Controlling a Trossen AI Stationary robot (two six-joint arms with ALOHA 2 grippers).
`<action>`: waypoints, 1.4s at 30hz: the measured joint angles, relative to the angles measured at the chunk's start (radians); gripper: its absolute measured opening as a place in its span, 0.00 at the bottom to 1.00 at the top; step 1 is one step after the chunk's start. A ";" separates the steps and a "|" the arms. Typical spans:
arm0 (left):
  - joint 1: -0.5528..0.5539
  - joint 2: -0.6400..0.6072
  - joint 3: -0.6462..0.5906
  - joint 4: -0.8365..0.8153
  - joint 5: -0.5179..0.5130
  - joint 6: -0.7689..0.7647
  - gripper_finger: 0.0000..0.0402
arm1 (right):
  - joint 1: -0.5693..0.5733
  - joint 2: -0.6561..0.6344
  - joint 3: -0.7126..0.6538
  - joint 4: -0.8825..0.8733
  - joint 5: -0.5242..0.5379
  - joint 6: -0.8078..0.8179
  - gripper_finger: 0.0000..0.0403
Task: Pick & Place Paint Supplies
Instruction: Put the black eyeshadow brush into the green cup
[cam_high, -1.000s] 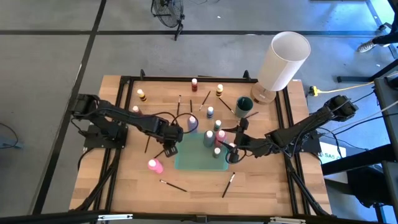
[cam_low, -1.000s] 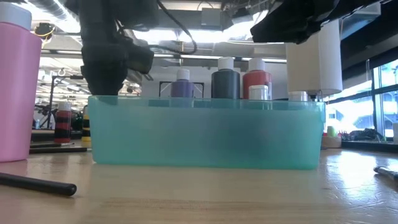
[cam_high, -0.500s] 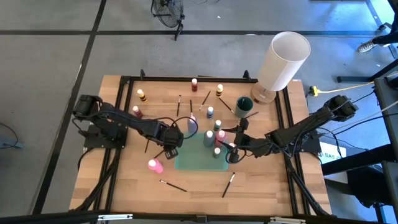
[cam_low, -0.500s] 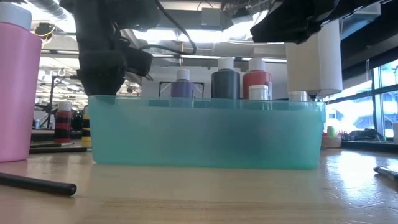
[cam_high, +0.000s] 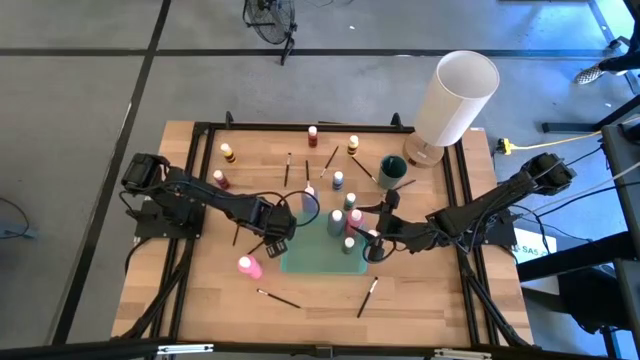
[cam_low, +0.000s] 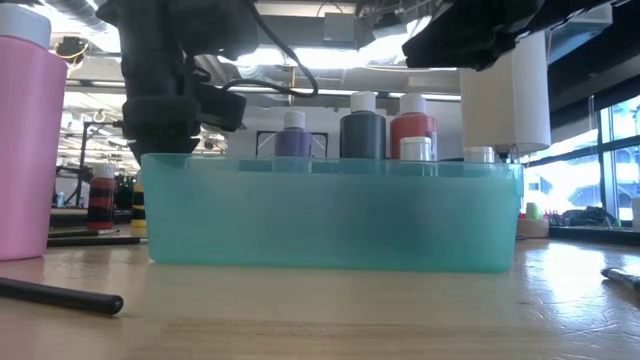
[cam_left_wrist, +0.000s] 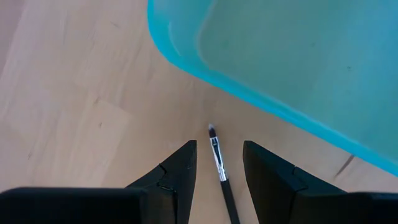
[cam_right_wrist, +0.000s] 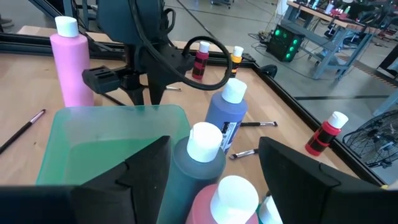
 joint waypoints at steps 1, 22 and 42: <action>0.000 0.000 0.000 0.000 0.000 0.001 0.32 | 0.000 0.000 0.000 0.001 0.000 0.000 0.62; 0.000 0.026 0.000 0.016 0.000 0.002 0.32 | 0.000 0.000 0.000 0.006 -0.021 0.000 0.62; 0.041 0.088 0.000 0.042 0.046 0.047 0.32 | 0.000 0.001 0.000 0.012 -0.024 -0.001 0.62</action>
